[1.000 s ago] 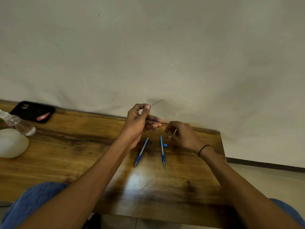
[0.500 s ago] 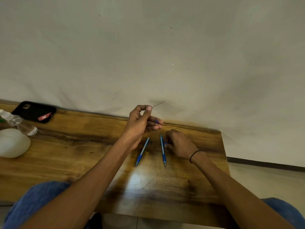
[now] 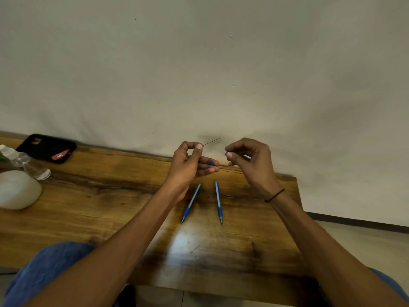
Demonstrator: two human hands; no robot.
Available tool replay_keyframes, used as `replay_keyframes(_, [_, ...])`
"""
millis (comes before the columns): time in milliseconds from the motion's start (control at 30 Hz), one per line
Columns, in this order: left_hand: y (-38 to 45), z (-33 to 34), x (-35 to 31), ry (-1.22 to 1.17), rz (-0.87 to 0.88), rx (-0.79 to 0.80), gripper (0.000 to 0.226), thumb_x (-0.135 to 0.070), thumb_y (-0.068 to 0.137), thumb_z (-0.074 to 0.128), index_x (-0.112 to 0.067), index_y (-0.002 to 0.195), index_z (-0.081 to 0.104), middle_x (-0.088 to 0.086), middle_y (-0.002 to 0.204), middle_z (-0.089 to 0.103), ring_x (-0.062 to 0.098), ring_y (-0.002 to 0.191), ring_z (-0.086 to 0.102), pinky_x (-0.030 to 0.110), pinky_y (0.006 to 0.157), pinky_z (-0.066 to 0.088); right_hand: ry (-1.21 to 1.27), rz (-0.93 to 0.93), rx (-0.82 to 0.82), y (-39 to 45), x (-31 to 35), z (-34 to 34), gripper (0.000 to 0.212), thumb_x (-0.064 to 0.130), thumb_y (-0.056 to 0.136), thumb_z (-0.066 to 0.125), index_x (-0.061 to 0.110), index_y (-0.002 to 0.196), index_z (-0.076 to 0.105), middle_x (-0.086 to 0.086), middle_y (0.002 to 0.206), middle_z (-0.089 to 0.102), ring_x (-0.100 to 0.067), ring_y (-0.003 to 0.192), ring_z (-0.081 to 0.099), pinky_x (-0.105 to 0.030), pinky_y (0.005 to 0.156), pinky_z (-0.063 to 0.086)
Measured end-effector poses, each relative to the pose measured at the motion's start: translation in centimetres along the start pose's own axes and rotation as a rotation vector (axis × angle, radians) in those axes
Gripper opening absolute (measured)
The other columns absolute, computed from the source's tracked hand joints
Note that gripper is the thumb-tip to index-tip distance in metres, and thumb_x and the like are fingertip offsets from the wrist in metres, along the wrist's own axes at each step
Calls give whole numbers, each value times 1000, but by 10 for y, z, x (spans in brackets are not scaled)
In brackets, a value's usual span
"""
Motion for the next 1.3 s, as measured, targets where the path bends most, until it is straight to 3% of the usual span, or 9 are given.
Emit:
replay_keyframes(133, [-2,2,1,25,9,-12,18,-30,113,46,-17,124,52,18,91,81,30,84,82,26,69,63,-30,-85,36,-6,23,8,9,7,90,79,13,95,76,7,91,75,-14,87,72,-29,76,62])
replay_keyframes(267, [-4,5,3,30,39,-33,14,-27,113,48,-17,121,54,12,85,82,25,82,82,25,70,63,-232,-210,86,-14,32,23,8,5,92,76,11,96,75,2,94,70,-9,85,68,-21,74,58])
replay_keyframes(400, [-4,4,3,26,42,-41,11,-28,112,49,-21,119,54,13,87,82,25,83,82,25,70,63,-308,-248,84,-17,30,24,8,4,92,75,11,96,73,1,94,69,-10,84,66,-25,74,58])
replay_keyframes(1300, [-6,8,2,111,60,-4,14,-30,113,46,-20,123,50,14,90,82,28,87,82,29,79,66,-258,-187,95,-12,14,21,19,3,90,77,18,96,66,19,88,64,-1,92,65,-10,75,53])
Point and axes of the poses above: each hand's wrist, its own y-axis towards the middle knuckle, its own z-axis out of the palm, x = y × z, the point moved 5 cm from there along y, towards the middle knuckle
